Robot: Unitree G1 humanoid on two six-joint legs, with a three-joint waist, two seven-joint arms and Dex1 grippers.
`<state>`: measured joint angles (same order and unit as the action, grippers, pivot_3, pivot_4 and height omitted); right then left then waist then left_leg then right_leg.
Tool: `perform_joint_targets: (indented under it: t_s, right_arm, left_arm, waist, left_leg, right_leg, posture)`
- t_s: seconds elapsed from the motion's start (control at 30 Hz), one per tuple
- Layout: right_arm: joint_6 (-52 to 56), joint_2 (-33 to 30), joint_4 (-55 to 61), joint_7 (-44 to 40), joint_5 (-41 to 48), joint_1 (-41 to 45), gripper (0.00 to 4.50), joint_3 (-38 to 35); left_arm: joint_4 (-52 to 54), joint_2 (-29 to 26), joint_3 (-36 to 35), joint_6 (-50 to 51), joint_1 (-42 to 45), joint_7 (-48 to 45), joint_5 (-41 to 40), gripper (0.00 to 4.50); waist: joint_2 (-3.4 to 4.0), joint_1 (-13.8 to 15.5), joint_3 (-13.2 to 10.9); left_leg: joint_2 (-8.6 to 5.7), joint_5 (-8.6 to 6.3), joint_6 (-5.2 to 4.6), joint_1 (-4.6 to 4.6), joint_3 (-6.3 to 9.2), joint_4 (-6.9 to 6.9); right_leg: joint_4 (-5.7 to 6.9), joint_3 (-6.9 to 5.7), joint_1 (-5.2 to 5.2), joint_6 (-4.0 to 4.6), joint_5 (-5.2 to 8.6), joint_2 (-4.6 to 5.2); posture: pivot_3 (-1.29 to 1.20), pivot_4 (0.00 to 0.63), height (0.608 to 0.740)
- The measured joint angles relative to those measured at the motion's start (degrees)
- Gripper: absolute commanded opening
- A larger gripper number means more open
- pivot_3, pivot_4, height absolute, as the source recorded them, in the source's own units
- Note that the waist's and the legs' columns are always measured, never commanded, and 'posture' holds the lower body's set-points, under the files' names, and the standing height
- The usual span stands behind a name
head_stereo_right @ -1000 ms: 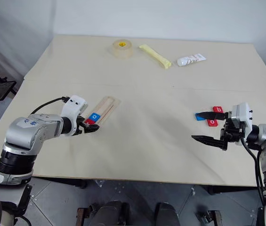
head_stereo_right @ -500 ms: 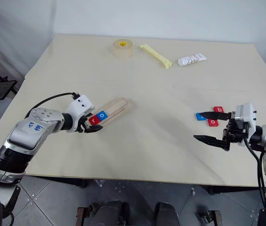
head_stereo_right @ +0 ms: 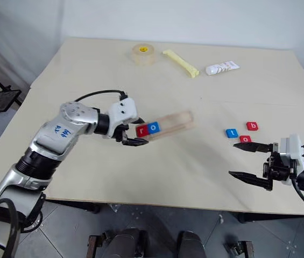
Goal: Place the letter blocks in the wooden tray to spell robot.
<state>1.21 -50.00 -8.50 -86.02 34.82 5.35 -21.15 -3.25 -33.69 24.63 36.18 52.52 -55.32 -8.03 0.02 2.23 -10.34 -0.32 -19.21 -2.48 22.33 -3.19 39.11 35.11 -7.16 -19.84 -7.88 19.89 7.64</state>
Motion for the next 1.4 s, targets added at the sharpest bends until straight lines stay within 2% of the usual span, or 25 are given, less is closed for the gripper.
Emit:
perform_joint_targets:
  t_s: [0.43, 1.2, 1.3, 1.4]
  right_arm:
    - [0.4, 2.5, 11.4, 6.9, 1.1, -13.2, 4.50, -6.8]
    - [1.1, 3.4, 15.1, 11.4, 1.8, -16.6, 4.50, -8.7]
    - [1.1, 3.6, 15.2, 11.9, 1.8, -17.2, 4.50, -8.7]
    - [1.1, 3.8, 15.2, 12.0, 1.8, -17.3, 4.50, -8.7]
  left_arm:
    - [-2.6, 8.5, 6.0, -0.4, 1.7, -4.2, 5.4, 3.37]
    - [2.5, 9.9, 10.3, 4.9, -0.3, -5.4, 8.8, 3.37]
    - [2.5, 10.4, 10.3, 5.3, -0.3, -5.0, 9.0, 4.41]
    - [2.5, 11.1, 10.3, 5.2, -0.3, -4.5, 9.1, 4.48]
  waist:
    - [0.00, 0.6, 0.0]
    - [0.00, 0.7, 0.0]
    - [0.00, 0.7, 0.0]
    - [0.00, 0.7, 0.0]
  left_leg:
    - [0.00, 0.00, -0.01, -0.02, 0.01, 0.06]
    - [-0.01, 0.00, -0.02, -0.05, 0.04, 0.08]
    - [-0.02, 0.00, -0.03, -0.05, 0.04, 0.08]
    - [-0.01, 0.00, -0.02, -0.06, 0.04, 0.08]
  right_leg:
    - [-0.04, 0.01, 0.08, 0.00, 0.00, 0.00]
    - [-0.04, 0.03, 0.15, 0.00, 0.00, 0.01]
    - [-0.04, 0.03, 0.16, 0.00, 0.00, 0.01]
    - [-0.04, 0.04, 0.16, 0.00, 0.00, 0.01]
  posture:
    - [0.00, 0.150, 0.740]
    - [0.00, 0.150, 0.740]
    - [0.00, 0.150, 0.740]
    - [0.00, 0.150, 0.740]
